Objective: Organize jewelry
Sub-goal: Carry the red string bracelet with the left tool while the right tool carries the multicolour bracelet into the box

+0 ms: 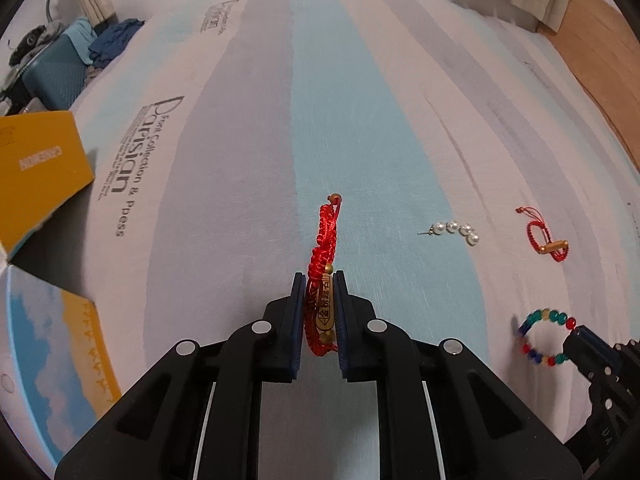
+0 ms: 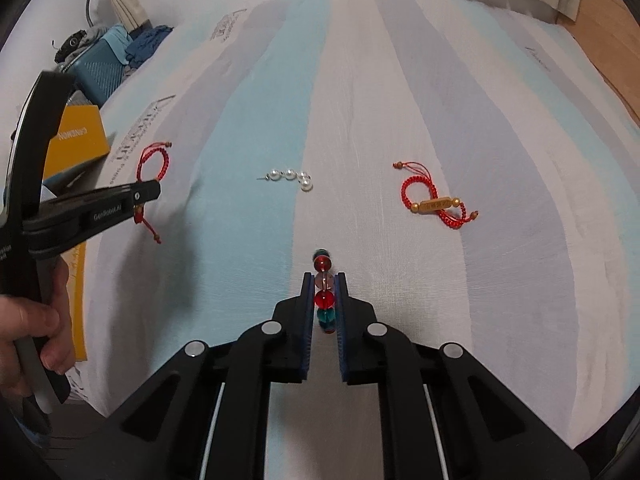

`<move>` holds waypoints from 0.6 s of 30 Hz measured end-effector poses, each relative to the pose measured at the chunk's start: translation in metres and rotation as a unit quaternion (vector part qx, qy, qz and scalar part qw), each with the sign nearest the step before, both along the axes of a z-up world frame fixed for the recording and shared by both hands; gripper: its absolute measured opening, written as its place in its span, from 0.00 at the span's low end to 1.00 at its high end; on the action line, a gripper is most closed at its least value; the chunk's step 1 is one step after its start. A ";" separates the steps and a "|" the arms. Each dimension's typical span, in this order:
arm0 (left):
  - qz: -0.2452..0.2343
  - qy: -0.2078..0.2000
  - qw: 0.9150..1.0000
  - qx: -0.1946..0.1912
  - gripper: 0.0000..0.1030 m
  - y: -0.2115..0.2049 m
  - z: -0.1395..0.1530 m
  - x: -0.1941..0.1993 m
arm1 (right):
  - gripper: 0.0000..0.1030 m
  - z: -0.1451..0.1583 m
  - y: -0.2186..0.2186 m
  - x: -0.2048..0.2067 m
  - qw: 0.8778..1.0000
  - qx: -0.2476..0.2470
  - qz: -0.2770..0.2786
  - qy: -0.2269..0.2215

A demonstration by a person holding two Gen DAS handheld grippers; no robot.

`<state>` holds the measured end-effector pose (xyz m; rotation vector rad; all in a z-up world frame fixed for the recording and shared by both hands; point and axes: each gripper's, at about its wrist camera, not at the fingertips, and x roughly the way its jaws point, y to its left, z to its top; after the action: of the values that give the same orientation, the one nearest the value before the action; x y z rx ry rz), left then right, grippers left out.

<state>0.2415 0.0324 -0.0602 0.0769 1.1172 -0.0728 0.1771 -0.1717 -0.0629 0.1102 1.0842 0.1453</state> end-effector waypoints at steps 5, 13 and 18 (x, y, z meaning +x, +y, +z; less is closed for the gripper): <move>0.002 -0.011 1.000 -0.003 0.12 0.006 0.020 -0.016 | 0.09 0.017 -0.002 -0.010 1.000 0.002 -0.004 -0.013; 0.007 -0.021 1.000 -0.005 0.13 0.014 0.047 -0.043 | 0.09 0.045 0.005 -0.024 1.000 0.011 -0.006 -0.029; 0.010 -0.029 1.000 -0.003 0.13 0.025 0.064 -0.063 | 0.09 0.064 0.015 -0.032 0.999 0.012 -0.001 -0.041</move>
<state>0.1789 0.0576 0.0043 0.0618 1.0597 -0.0551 0.1450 -0.1565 0.0010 0.1265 0.9998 0.1598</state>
